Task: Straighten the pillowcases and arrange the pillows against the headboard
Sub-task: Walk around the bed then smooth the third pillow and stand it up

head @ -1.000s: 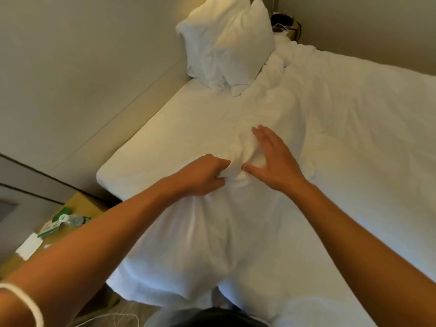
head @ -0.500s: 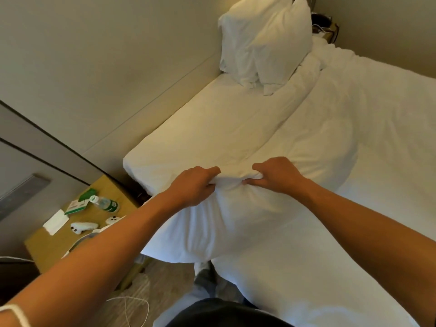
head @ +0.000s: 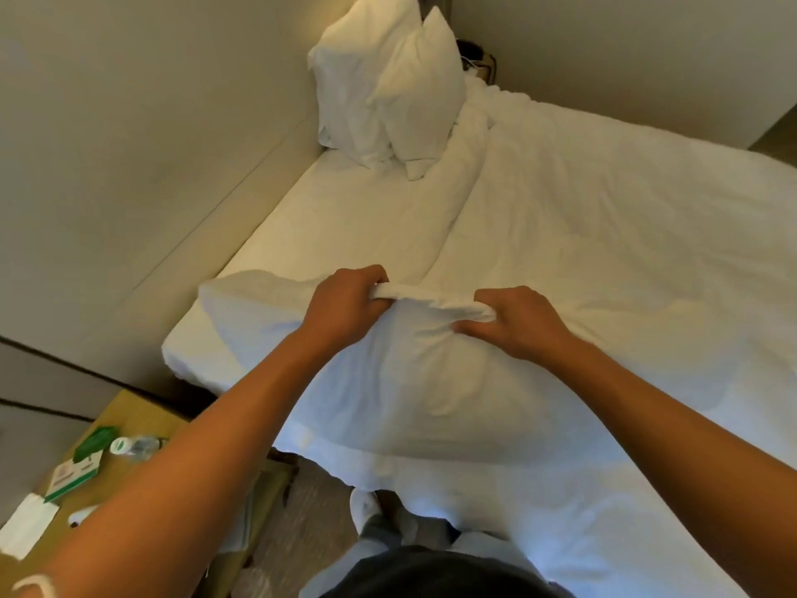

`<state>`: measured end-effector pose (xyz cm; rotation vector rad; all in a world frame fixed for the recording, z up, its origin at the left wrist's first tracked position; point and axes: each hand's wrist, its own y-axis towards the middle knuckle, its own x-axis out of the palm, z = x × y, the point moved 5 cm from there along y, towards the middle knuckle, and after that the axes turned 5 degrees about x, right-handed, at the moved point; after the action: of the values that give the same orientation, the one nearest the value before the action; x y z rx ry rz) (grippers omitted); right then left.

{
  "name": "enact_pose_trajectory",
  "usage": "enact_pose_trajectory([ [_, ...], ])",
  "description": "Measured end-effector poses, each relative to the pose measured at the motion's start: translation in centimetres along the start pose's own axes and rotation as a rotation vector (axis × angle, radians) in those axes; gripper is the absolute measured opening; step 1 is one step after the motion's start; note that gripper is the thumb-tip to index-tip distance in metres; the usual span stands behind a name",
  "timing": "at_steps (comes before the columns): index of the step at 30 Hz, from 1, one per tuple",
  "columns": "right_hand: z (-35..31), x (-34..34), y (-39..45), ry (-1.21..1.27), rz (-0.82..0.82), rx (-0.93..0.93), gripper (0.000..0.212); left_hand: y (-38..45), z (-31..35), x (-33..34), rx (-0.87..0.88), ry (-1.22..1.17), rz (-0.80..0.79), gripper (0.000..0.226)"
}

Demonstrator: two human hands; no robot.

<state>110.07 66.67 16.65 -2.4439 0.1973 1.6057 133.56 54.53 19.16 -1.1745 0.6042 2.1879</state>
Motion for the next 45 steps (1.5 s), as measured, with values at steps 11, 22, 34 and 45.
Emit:
enact_pose_trajectory([
  [11,4.6,-0.9,-4.8,-0.03,0.296,0.134,0.039,2.6,2.3,2.9,0.2,0.091,-0.153,0.023],
  [22,10.5,-2.6,-3.3,-0.022,0.23,0.348,0.035,5.1,3.1,2.1,0.224,0.217,-0.156,0.024],
  [34,11.2,-2.7,-0.5,0.221,0.286,0.281,0.032,7.5,3.4,2.5,0.114,0.569,-0.164,0.028],
  [45,14.2,0.2,0.2,0.01,0.043,0.244,0.058,7.1,0.2,7.8,-0.102,0.284,-0.458,0.041],
])
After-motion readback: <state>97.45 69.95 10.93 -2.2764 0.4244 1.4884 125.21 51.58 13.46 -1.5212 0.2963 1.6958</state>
